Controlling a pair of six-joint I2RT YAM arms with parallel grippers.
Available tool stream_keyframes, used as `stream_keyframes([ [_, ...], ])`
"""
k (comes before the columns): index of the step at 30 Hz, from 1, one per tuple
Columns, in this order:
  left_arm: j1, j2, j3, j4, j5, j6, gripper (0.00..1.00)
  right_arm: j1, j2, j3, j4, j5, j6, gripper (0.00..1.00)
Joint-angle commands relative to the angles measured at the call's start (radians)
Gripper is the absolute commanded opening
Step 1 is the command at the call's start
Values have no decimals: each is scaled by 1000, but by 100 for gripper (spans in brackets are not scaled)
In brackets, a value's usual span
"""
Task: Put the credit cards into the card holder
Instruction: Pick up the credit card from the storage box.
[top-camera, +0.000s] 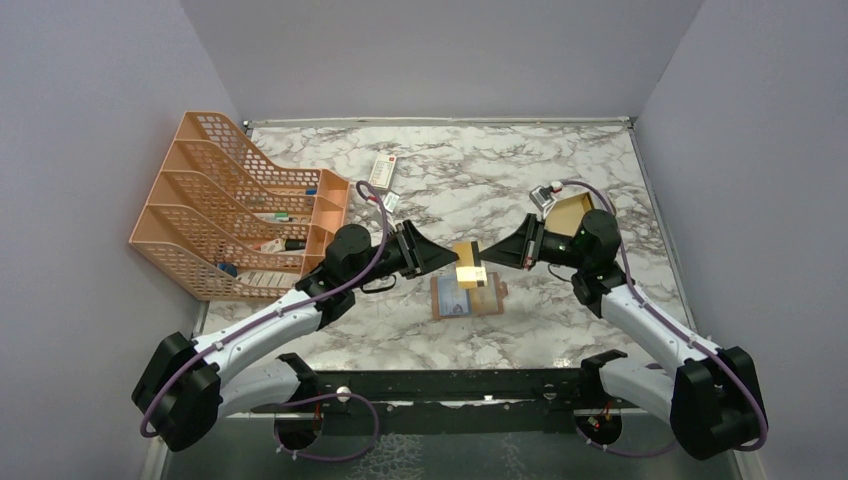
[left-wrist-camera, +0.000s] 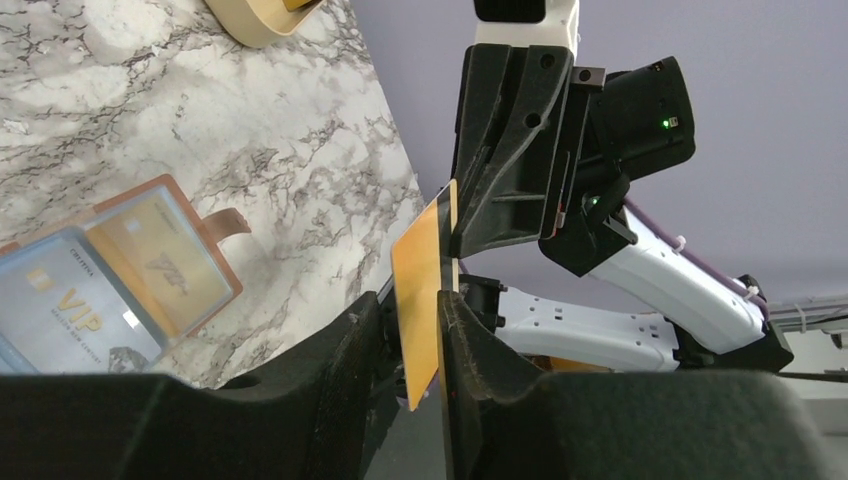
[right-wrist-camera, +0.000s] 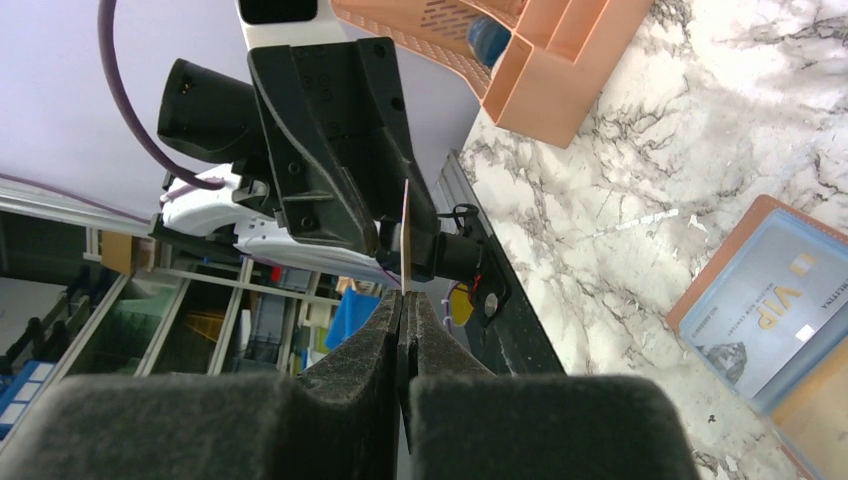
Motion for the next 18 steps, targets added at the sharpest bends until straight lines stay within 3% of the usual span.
stream_keyframes([
  [1, 3, 17, 16, 98, 52, -29, 26, 8, -4, -19, 64, -22, 6, 1],
  [4, 2, 31, 22, 101, 65, -28, 2, 8, 25, -34, 111, -36, 23, 1],
  [5, 1, 34, 22, 101, 67, -27, 0, 9, 34, -40, 132, -39, 33, 1],
  [15, 1, 31, -5, 101, 54, 2, 0, 10, 76, -89, 172, -52, 26, 2],
  [18, 1, 32, -26, 101, 46, 21, 0, 9, 79, -76, 95, -55, -34, 18],
])
